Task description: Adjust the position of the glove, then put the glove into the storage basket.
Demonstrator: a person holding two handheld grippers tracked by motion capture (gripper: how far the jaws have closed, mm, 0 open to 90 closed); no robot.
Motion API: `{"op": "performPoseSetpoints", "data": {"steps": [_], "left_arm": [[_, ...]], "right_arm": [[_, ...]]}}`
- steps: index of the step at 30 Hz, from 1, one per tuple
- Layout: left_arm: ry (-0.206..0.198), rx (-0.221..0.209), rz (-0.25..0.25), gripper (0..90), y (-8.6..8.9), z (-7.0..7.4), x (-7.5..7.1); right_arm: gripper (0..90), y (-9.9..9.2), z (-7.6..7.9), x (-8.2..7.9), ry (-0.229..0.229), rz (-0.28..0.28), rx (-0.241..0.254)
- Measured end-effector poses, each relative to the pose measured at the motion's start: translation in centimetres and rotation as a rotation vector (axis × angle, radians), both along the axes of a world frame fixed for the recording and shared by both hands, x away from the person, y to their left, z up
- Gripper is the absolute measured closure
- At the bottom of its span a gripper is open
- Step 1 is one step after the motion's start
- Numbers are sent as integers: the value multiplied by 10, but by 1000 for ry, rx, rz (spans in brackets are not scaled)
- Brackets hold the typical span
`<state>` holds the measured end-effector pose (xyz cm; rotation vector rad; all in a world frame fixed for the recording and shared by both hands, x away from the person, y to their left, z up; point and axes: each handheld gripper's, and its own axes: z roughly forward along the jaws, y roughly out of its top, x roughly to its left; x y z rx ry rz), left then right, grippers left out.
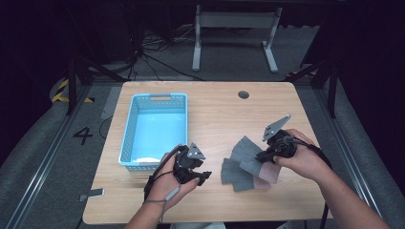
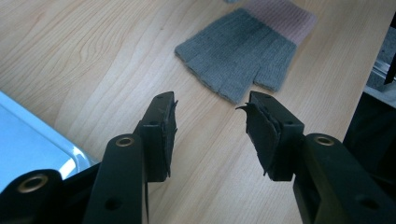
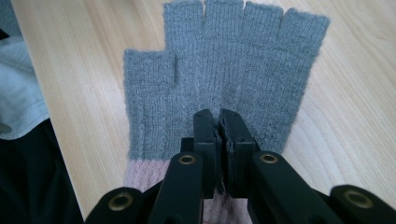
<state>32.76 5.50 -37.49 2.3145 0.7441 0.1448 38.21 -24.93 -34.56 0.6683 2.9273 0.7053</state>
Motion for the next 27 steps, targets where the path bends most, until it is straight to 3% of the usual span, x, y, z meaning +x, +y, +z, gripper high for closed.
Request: {"op": "performPoseSetpoints", "data": {"steps": [10, 22, 27], "left_arm": [[1, 0, -3, 533, 0, 0, 0], [1, 2, -2, 531, 0, -1, -1], [2, 5, -5, 532, 0, -1, -1]], "right_arm": [[860, 11, -12, -2, 26, 91, -43], [860, 17, -23, -5, 63, 164, -92], [860, 21, -27, -4, 73, 168, -102]]}}
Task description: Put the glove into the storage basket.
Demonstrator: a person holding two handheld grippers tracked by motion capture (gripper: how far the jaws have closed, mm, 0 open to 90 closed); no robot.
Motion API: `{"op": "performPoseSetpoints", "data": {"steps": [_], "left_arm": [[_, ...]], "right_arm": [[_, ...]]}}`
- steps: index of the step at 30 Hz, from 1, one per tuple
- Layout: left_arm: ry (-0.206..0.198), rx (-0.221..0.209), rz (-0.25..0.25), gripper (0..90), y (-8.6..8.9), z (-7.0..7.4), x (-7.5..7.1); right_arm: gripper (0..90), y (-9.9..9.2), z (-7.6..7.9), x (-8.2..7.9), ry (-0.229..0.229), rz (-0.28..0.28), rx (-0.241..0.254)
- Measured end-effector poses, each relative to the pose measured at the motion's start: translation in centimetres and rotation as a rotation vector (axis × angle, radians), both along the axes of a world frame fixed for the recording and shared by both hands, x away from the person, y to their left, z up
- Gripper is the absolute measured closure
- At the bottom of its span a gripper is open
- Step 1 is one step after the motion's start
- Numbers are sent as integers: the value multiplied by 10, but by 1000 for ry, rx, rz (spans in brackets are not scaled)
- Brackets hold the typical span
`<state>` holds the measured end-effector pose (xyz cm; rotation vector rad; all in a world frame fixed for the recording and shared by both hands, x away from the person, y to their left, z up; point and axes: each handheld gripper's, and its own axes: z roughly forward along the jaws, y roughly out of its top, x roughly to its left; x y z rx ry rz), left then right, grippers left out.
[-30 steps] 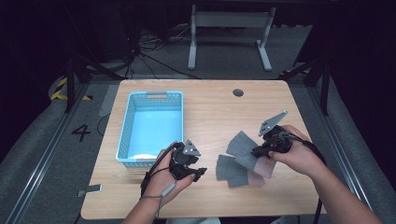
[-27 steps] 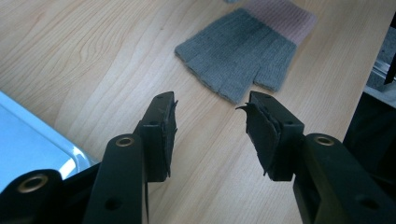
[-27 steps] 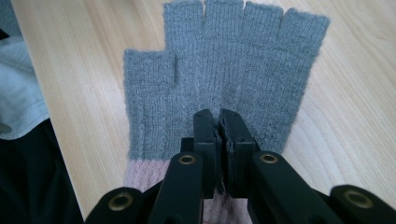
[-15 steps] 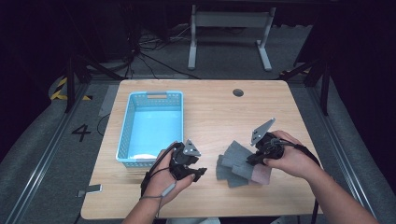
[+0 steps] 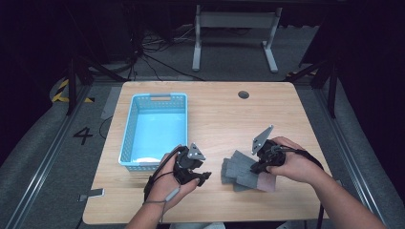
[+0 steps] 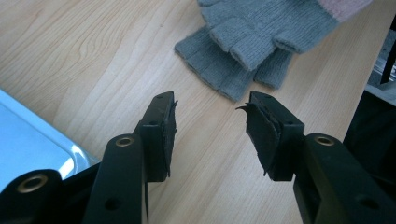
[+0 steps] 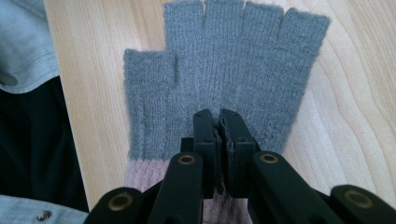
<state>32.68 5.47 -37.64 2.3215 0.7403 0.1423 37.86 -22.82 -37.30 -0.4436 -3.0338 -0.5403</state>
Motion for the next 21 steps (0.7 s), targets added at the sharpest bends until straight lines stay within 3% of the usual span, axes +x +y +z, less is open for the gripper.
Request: {"op": "performPoseSetpoints", "data": {"steps": [17, 21], "left_arm": [[-1, 0, -5, 508, -1, -4, 2], [11, -31, -25, 525, -2, -8, 3]], "right_arm": [[855, 10, -23, 9, 17, 14, -6], [848, 10, -30, 9, 13, 15, -10]]}}
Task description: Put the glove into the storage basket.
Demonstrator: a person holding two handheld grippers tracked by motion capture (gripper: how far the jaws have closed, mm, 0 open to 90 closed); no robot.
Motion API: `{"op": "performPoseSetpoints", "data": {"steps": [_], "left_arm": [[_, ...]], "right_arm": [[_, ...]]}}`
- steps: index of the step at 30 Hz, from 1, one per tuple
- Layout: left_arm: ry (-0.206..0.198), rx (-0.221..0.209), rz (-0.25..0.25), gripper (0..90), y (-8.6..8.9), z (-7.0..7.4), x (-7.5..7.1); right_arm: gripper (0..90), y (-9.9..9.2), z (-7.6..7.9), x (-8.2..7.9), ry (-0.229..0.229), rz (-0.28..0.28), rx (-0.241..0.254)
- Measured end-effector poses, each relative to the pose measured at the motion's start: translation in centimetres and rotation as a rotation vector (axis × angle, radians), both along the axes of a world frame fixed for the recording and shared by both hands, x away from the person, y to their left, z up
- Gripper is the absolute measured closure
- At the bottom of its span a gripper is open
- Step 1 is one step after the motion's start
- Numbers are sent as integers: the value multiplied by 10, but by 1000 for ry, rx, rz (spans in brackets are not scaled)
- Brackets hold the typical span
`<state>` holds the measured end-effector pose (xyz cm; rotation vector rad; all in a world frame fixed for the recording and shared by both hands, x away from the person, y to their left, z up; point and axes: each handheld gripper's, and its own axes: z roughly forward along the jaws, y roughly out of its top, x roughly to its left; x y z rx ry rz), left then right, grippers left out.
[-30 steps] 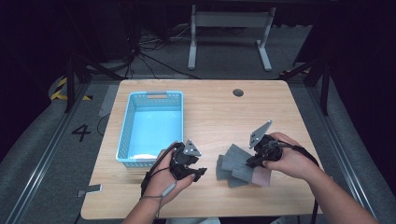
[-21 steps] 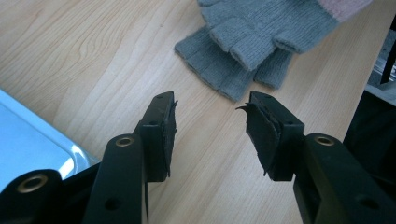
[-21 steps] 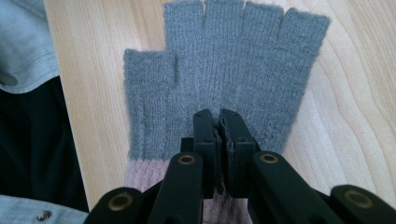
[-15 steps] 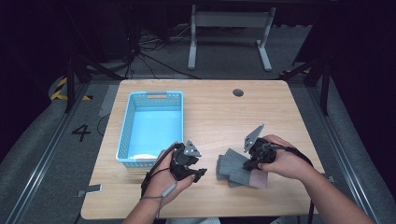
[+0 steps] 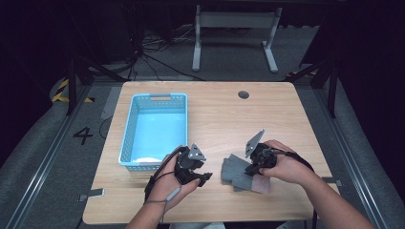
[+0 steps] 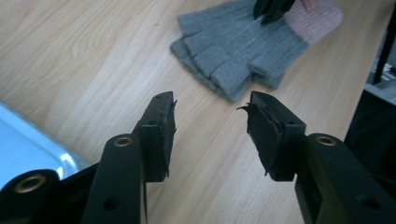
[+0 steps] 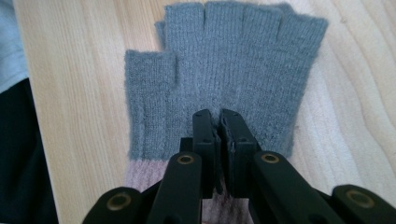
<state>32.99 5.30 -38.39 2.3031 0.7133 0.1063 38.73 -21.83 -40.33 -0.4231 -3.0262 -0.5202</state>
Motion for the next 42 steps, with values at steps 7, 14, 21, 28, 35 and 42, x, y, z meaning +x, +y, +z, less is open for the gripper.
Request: {"op": "performPoseSetpoints", "data": {"steps": [7, 14, 21, 28, 35, 42], "left_arm": [[1, -17, 16, 549, 1, -2, 2], [17, 19, -4, 594, -3, -5, 0], [45, 60, -69, 760, -8, -8, -3], [57, 88, -105, 786, -16, -14, -3], [60, 88, -123, 773, -28, -22, -2], [70, 100, -126, 756, -39, -33, 3]], "right_arm": [[800, -4, -4, -1, 4, -21, 40], [720, -18, 3, -5, 4, -98, 155], [697, -44, 13, -14, -37, -174, 222], [701, -72, 20, -25, -75, -261, 277], [698, -92, 13, -34, -88, -318, 257], [695, -107, 4, -37, -87, -360, 227]]}}
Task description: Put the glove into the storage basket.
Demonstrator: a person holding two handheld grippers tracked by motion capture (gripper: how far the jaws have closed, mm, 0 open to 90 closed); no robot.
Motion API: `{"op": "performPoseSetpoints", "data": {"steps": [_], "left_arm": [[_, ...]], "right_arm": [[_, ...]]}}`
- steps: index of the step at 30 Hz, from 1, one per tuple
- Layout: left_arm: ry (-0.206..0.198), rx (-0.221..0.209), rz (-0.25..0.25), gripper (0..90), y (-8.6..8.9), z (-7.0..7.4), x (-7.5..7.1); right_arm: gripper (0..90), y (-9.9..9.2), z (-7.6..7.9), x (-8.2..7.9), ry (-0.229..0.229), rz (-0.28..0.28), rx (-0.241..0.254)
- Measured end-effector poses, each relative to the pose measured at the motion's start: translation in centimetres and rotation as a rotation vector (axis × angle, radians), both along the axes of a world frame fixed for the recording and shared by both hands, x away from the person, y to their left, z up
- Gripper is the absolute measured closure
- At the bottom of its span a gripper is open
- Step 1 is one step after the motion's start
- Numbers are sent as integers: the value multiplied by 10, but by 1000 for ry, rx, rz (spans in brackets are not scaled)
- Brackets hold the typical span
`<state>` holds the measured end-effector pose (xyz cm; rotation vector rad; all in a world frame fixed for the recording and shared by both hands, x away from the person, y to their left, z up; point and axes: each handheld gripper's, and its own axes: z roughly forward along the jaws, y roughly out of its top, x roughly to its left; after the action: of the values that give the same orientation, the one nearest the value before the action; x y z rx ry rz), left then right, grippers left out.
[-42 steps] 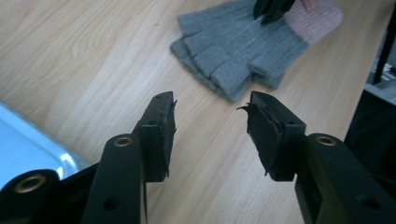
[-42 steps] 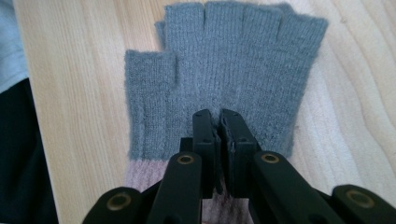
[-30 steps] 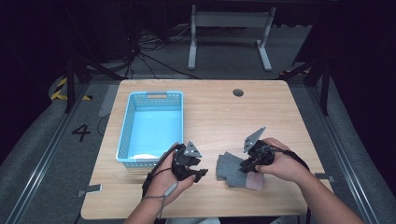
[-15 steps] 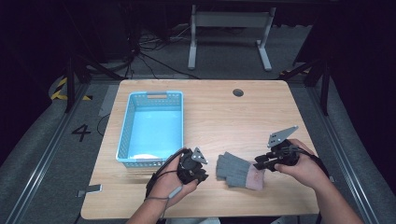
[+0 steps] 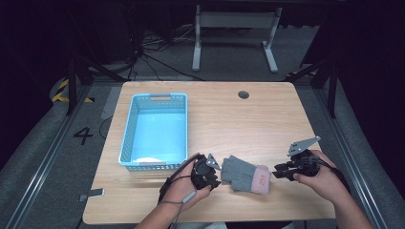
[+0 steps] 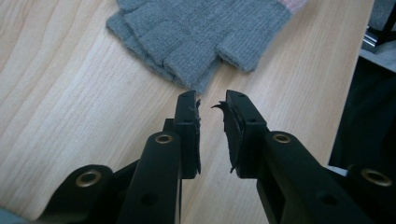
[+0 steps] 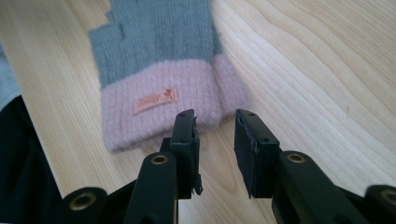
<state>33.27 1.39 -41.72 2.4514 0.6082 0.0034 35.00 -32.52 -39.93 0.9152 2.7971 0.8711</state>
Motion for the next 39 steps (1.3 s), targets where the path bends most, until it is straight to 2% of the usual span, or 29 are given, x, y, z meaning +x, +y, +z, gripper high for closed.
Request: {"op": "performPoseSetpoints", "data": {"steps": [2, 4, 11, 20, 24, 32, 33, 36, 39], "left_arm": [[2, 7, 6, 754, -2, -4, 2], [-19, 27, 10, 753, -5, -8, 4], [19, 29, 2, 733, -15, -21, 11], [13, 19, 0, 708, -19, -24, 13], [18, 29, -6, 677, -21, -27, 15], [21, 17, -7, 681, -22, -27, 16], [19, 18, -4, 683, -23, -27, 16], [41, 31, 48, 692, -21, -27, 17], [42, 35, 58, 673, -19, -27, 17]], "right_arm": [[690, -2, -3, 0, 2, -3, -9], [677, -3, -6, -1, 4, -7, -16], [676, -5, -16, -2, 18, -5, -29], [673, 5, -22, 0, 8, 35, -22], [673, 9, -25, 3, 7, 54, -26], [690, 11, -27, 3, 3, 58, -29], [691, 11, -28, 3, 2, 57, -28], [693, 11, -28, 3, 2, 55, -27], [693, 11, -28, 2, 1, 55, -28]]}}
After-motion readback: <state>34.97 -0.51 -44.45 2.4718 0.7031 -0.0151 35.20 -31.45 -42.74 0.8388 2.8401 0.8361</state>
